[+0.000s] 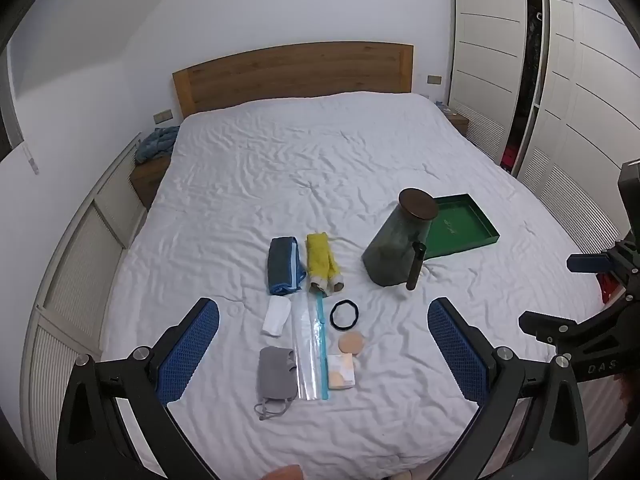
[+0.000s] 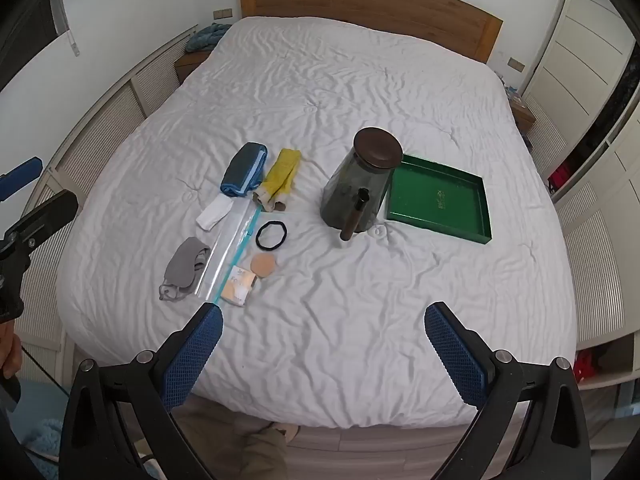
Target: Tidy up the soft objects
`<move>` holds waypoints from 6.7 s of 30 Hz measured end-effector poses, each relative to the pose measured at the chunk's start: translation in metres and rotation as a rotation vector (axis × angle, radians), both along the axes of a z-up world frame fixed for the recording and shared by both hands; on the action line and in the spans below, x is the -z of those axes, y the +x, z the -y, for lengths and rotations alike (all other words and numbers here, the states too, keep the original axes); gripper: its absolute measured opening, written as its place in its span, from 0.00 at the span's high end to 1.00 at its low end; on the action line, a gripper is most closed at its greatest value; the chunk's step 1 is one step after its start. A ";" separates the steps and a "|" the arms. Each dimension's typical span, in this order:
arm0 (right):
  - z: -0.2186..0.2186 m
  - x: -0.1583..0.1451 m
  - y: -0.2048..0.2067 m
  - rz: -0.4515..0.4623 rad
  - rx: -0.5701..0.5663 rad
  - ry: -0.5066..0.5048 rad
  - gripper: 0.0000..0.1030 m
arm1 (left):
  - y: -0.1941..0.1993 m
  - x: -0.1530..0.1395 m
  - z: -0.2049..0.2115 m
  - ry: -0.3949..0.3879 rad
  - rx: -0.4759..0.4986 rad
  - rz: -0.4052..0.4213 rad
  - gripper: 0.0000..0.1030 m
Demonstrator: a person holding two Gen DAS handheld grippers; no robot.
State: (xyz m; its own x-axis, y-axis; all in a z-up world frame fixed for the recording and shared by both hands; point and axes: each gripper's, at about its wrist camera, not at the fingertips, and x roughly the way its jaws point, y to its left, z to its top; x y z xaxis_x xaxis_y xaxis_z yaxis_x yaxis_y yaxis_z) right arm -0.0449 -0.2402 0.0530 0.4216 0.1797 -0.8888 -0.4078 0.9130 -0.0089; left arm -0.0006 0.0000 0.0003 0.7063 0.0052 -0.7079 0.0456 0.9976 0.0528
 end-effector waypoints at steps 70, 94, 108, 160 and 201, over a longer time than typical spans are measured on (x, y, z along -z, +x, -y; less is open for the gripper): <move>0.011 0.002 -0.002 0.027 -0.070 0.042 0.00 | -0.031 0.006 0.022 0.009 -0.050 -0.025 0.01; -0.131 0.000 0.027 0.032 0.053 0.014 0.00 | 0.048 0.011 -0.103 -0.079 0.114 -0.025 0.01; -0.160 0.053 0.096 0.001 0.003 0.058 0.00 | 0.106 0.050 -0.115 -0.074 0.093 -0.106 0.01; -0.277 0.507 0.429 -0.269 0.019 0.059 0.23 | 0.397 0.415 -0.125 0.045 -0.052 -0.630 0.03; -0.208 0.364 0.302 -0.021 -0.012 0.238 0.86 | 0.288 0.273 -0.112 0.071 -0.012 -0.473 0.74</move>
